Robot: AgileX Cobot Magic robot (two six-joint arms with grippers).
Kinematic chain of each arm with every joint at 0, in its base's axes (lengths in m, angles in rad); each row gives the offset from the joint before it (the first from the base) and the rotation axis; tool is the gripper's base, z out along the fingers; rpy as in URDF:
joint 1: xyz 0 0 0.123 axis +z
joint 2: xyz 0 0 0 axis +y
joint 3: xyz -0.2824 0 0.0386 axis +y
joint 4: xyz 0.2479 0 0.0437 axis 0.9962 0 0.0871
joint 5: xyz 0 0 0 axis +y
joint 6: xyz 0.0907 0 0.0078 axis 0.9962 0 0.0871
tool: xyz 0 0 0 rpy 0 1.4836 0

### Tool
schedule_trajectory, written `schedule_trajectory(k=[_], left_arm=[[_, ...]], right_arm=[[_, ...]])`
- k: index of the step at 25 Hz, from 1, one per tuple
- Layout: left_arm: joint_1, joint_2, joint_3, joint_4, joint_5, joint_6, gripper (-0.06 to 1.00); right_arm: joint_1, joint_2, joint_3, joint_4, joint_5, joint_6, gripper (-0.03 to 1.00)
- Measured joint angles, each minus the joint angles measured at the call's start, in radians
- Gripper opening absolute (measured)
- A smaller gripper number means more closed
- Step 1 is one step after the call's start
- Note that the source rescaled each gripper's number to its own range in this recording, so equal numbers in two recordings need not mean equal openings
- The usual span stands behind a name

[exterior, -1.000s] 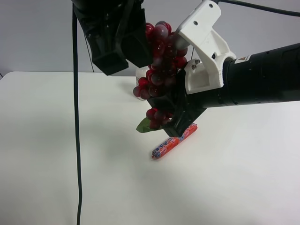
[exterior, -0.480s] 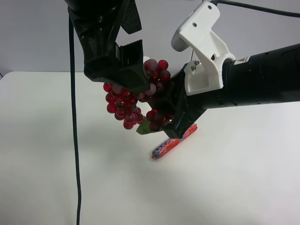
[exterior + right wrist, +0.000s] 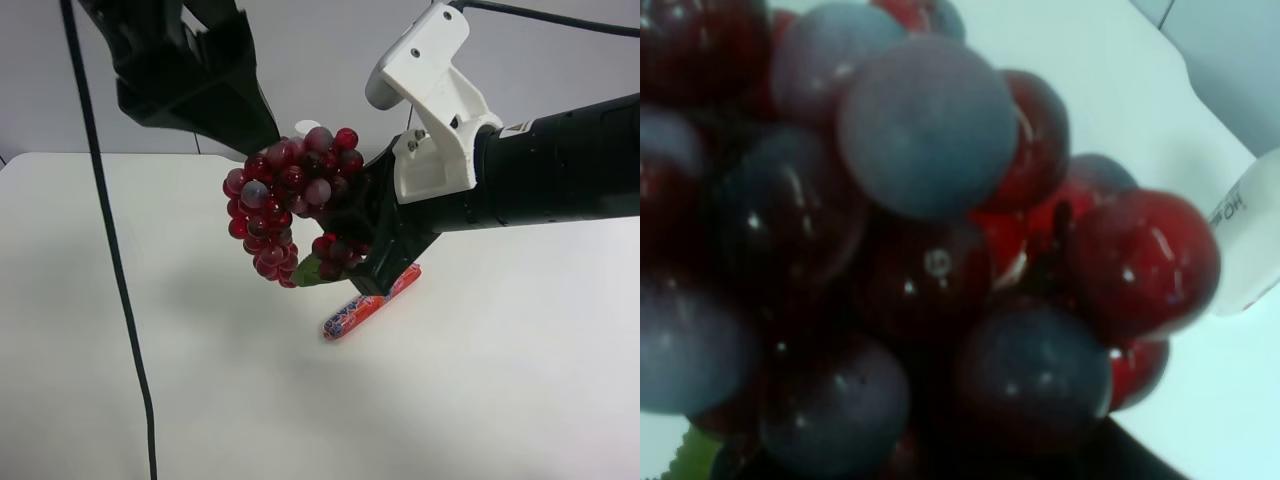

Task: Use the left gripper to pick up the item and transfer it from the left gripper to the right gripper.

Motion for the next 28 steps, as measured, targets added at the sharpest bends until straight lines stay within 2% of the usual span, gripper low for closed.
schedule_trajectory(k=[8, 12, 18, 28], left_arm=[[0.0, -0.145, 0.0, 0.01, 0.002, -0.234, 1.0], [0.0, -0.237, 0.054, 0.011, 0.001, -0.292, 1.0], [0.0, -0.399, 0.309, 0.0, 0.002, -0.354, 1.0], [0.0, -0.669, 0.752, -0.102, 0.001, -0.374, 1.0]], right_arm=[[0.0, 0.0, 0.0, 0.0, 0.009, 0.0, 0.02], [0.0, 0.0, 0.0, -0.001, 0.022, 0.0, 0.02], [0.0, 0.0, 0.0, -0.002, 0.022, 0.0, 0.02], [0.0, 0.0, 0.0, -0.003, 0.023, 0.0, 0.02]])
